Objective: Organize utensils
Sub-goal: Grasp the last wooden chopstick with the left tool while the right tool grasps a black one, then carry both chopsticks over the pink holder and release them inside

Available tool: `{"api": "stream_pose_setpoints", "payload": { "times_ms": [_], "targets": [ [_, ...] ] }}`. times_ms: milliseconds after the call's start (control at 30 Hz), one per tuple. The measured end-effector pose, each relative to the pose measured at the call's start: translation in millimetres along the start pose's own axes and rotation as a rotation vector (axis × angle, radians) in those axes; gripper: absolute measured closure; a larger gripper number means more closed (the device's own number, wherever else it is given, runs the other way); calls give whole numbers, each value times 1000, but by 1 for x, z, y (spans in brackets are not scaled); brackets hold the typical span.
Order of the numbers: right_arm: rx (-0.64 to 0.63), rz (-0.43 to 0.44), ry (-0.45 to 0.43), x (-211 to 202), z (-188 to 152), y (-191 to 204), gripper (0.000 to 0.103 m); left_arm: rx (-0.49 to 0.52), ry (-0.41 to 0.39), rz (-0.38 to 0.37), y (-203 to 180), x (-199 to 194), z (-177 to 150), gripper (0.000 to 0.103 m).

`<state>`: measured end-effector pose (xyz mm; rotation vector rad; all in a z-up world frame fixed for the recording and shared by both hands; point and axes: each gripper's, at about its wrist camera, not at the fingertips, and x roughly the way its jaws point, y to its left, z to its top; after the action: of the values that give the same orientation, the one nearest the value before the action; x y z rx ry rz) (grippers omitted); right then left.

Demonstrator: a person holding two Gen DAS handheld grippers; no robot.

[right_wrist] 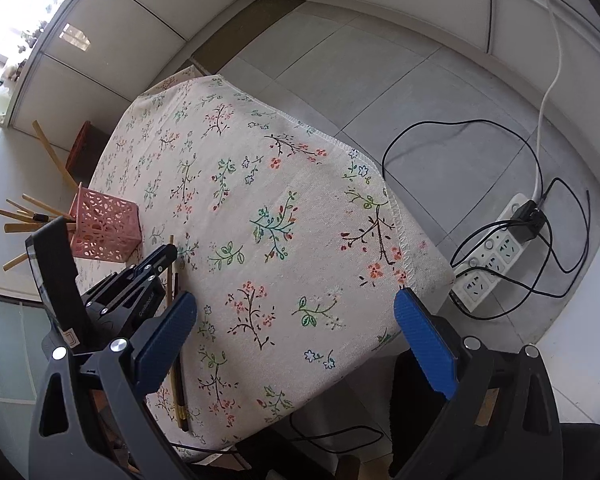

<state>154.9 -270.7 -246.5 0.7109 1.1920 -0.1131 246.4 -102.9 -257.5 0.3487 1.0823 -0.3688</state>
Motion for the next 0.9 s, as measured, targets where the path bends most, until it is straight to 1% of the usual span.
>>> {"api": "stream_pose_setpoints", "payload": {
  "times_ms": [133, 200, 267, 400, 500, 567, 600, 667, 700, 733, 767, 800, 833, 900],
  "targets": [
    [-49, -28, 10, 10, -3, 18, 7, 16, -75, 60, 11, -33, -15, 99],
    [-93, -40, 31, 20, -7, 35, 7, 24, -115, 73, 16, -56, -27, 99],
    [-125, -44, 54, 32, -10, 53, 7, 27, -148, 88, 22, -79, -31, 99],
    [-198, -107, 104, 60, -18, 93, 7, -31, -238, 96, 40, -127, -49, 99],
    [-249, -174, 135, 85, -27, 122, 8, -64, -301, 116, 52, -150, -60, 99],
    [-271, -211, 145, 102, -31, 137, 11, -93, -342, 124, 62, -164, -64, 99],
    [-286, -236, 156, 111, -35, 144, 19, -104, -356, 124, 65, -170, -66, 99],
    [-342, -314, 95, 116, -41, 159, 31, -132, -386, 123, 76, -178, -69, 99],
    [-368, -339, 72, 118, -44, 165, 45, -148, -399, 117, 81, -181, -69, 99],
    [-375, -334, 60, 118, -46, 169, 56, -161, -407, 113, 83, -184, -69, 99],
    [-375, -306, 61, 118, -47, 172, 66, -173, -415, 111, 88, -185, -69, 99],
    [-378, -300, 62, 119, -48, 174, 89, -184, -421, 109, 91, -187, -69, 99],
    [-375, -302, 57, 119, -48, 174, 94, -195, -425, 106, 94, -188, -69, 99],
    [-350, -259, 32, 118, -47, 170, 96, -212, -432, 103, 100, -189, -69, 99]
  ]
}}
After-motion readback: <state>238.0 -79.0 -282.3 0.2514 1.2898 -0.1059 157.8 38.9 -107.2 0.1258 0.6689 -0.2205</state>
